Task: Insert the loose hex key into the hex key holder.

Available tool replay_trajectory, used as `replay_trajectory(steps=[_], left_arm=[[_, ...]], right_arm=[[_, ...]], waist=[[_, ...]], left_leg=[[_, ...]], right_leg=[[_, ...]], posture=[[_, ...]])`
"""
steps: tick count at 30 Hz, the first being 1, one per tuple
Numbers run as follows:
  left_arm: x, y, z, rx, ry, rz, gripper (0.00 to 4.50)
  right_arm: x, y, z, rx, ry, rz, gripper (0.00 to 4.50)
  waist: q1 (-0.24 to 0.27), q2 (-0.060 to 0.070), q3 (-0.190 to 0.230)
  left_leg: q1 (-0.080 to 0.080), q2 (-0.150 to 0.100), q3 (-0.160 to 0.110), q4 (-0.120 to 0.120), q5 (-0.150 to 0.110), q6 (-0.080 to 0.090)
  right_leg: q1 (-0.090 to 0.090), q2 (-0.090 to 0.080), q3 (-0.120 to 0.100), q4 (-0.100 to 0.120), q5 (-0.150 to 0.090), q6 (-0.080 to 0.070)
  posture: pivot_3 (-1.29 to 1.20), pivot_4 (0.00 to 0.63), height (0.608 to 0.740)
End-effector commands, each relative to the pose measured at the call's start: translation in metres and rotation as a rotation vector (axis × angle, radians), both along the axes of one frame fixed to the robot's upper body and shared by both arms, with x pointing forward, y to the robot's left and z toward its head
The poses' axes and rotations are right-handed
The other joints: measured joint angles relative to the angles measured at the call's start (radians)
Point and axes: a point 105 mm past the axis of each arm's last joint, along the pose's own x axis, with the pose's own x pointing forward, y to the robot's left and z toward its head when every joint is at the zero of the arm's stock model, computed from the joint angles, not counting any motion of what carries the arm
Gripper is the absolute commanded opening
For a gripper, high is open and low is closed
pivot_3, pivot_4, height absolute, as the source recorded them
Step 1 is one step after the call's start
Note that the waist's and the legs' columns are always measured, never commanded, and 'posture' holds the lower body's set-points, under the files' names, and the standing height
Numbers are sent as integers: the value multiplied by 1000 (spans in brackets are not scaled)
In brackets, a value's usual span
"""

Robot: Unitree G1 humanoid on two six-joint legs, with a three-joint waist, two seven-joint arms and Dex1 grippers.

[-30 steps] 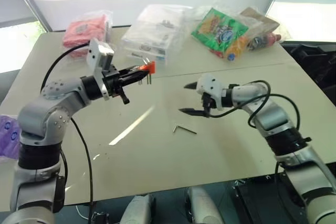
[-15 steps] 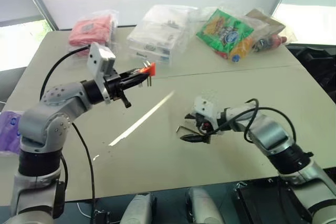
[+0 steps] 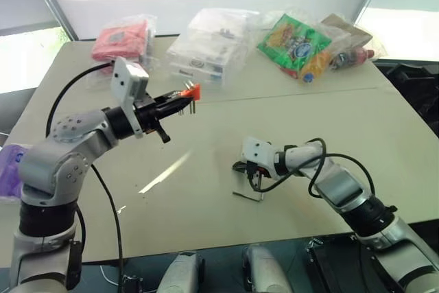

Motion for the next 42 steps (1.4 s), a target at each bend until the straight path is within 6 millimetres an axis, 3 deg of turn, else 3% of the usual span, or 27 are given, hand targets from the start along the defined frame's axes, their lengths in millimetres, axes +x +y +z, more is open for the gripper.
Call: replay_trajectory(steps=[1, 4, 11, 14, 19, 23, 27, 31, 42], left_arm=[[-4, 3, 11, -5, -50, 14, 0], [-3, 4, 12, -10, -56, 21, 0], [-2, 3, 11, -15, -57, 24, 0], [-3, 2, 9, -20, -48, 19, 0], [-5, 0, 6, -29, -34, 13, 0], [-7, -2, 3, -34, -25, 10, 0], [-9, -3, -1, -41, -8, 8, 0], [-11, -4, -6, -45, 8, 8, 0], [-9, -5, -7, -45, 28, -1, 0]], right_arm=[[10, -18, -9, -47, 2, -83, 37], [14, -17, -5, -18, -21, -100, 37], [28, -18, 29, 104, -151, -132, 37], [16, -22, 48, 117, -121, -60, 799], [-7, -34, 73, 120, -20, 9, 3373], [-26, -43, 75, 67, 22, 43, 3373], [-50, -62, 55, -50, 116, 33, 3373], [-78, -67, 44, -71, 215, 59, 3373], [-86, -50, 21, -70, 169, 74, 3373]], waist=[[0, 0, 0], [0, 0, 0], [-1, 0, 0], [-1, 0, 0], [-2, 0, 0], [0, 0, 1], [7, 0, 1], [14, 0, 1], [22, -1, 1]], left_leg=[[0, 0, 0, 0, 0, 0], [0, 0, 0, 0, 0, 0], [-1, 0, 0, 0, 0, 0], [-1, 0, 0, 0, 0, 0], [-1, 0, 0, -1, -1, 1], [-1, 0, 0, -1, -3, 5], [-2, 0, -1, -1, -3, 5], [-1, 0, 1, 0, -3, 6], [-1, 1, 0, 0, -3, 5]], right_leg=[[0, 0, 0, 0, 0, 0], [0, 0, 0, 0, 0, 0], [-1, 0, 0, 0, 0, 0], [-1, 0, 0, 0, 0, 0], [-2, 0, 0, -1, 0, 0], [-1, -1, 0, -1, 0, 0], [-1, -2, 0, -1, 0, 0], [-1, -2, 0, -2, 0, 0], [0, -1, 0, -2, 0, 0]], posture=[[0, 150, 740], [0, 150, 740], [0, 150, 740], [0, 150, 740], [0, 150, 740], [0, 150, 740], [0, 150, 740], [0, 150, 740], [0, 150, 740]])
